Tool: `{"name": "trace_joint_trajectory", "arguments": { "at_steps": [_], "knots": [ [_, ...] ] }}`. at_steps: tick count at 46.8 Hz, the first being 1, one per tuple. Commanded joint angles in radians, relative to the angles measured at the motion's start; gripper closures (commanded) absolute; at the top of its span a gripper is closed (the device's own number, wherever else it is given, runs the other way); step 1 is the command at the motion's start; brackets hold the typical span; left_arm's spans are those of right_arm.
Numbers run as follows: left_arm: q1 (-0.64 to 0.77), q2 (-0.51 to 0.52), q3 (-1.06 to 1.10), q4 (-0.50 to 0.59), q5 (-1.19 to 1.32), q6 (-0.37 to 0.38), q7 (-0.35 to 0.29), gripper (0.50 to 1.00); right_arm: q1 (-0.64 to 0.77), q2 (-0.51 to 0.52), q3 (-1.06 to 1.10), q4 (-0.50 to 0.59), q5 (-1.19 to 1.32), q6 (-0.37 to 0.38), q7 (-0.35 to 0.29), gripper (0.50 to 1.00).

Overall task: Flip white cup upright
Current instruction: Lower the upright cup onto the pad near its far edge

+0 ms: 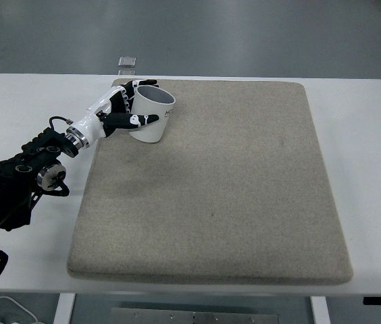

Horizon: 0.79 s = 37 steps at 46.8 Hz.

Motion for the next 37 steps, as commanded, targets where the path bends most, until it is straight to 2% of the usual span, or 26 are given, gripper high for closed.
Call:
{"name": "trace_joint_trajectory", "arguments": {
  "at_steps": [1,10,22,24,26,32,37],
  "knots": [
    [0.0,0.0,0.018,0.0,0.0,0.006,0.0,0.864,0.0,0.0,0.0,0.0,0.0,0.0,0.0,0.57],
    [0.005,0.0,0.019,0.0,0.0,0.017,0.0,0.772,0.0,0.0,0.0,0.0,0.0,0.0,0.0,0.57],
    [0.011,0.0,0.021,-0.003,-0.002,0.014,0.0,0.707,0.0,0.0,-0.001,0.0,0.0,0.0,0.0,0.57],
    [0.011,0.0,0.019,-0.003,-0.005,0.014,0.0,0.626,0.0,0.0,-0.001,0.0,0.0,0.0,0.0,0.57],
    [0.011,0.0,0.019,-0.006,-0.008,0.012,0.0,0.583,0.0,0.0,-0.001,0.0,0.0,0.0,0.0,0.57],
    [0.011,0.0,0.013,-0.008,-0.011,0.012,0.0,0.54,0.0,0.0,0.0,0.0,0.0,0.0,0.0,0.57],
    [0.011,0.0,0.008,-0.011,-0.011,0.011,0.0,0.534,0.0,0.0,0.0,0.0,0.0,0.0,0.0,0.57]
  ]
}}
